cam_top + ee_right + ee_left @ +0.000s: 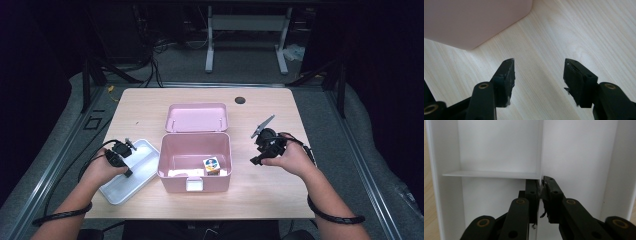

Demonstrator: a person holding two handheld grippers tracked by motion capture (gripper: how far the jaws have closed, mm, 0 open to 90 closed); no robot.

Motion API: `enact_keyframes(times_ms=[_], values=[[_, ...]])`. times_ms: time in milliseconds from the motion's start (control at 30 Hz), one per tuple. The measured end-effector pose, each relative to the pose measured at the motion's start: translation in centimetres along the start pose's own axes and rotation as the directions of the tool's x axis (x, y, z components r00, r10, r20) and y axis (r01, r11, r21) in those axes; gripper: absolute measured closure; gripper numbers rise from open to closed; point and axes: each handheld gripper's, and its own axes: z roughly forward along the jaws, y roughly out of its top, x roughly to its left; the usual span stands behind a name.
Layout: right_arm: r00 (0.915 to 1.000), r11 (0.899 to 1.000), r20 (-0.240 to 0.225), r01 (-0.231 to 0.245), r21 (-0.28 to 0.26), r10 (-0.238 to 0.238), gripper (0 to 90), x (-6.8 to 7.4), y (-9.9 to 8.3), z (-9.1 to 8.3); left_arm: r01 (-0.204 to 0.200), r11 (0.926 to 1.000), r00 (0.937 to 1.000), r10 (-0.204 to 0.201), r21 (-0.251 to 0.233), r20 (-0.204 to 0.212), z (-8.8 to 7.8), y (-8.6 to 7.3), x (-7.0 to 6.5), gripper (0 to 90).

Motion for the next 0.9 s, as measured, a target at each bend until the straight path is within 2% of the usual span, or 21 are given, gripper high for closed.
enact_keyframes(times_ms=[100,167,233,267,433,533,700,900], values=[[1.0,1.0,0.007,0.001,0.004,-0.001,42.3,0.0,0.0,-0.1,0.005,1.0,1.0,-0.005,0.002,-0.008,0.0,0.0,0.0,86.9],[1.0,1.0,-0.002,-0.002,-0.001,0.002,42.3,-0.1,-0.1,0.0,-0.006,0.9999,0.9999,0.006,0.008,-0.011,0.0,0.1,0.0,88.1],[0.9999,1.0,0.011,0.0,0.003,0.0,42.3,-0.1,-0.2,0.1,-0.022,0.9996,0.9995,0.022,0.02,-0.02,0.0,0.3,-0.2,88.4],[1.0,1.0,-0.002,-0.005,0.002,0.005,42.3,-0.1,-0.3,0.3,-0.032,0.9991,0.9991,0.033,0.029,-0.027,0.0,0.5,-0.3,89.0],[1.0,1.0,0.003,-0.003,0.005,0.003,42.4,0.0,-0.4,0.5,-0.04,0.9981,0.999,0.041,0.047,-0.019,0.0,0.7,-0.2,89.1],[0.9999,1.0,0.011,0.005,0.008,-0.005,42.6,0.0,-0.4,0.5,-0.039,0.9984,0.9993,0.039,0.041,-0.001,-0.3,0.7,-0.1,89.1],[0.9998,1.0,0.014,-0.012,-0.008,0.012,43.2,0.0,-0.6,0.4,-0.032,0.9994,0.9995,0.032,0.014,-0.004,-1.6,0.7,0.1,89.1],[0.9998,1.0,0.011,-0.018,-0.006,0.019,43.2,0.2,-0.8,0.6,-0.03,0.9995,0.9995,0.03,0.006,-0.003,-3.7,0.4,0.5,89.2]])
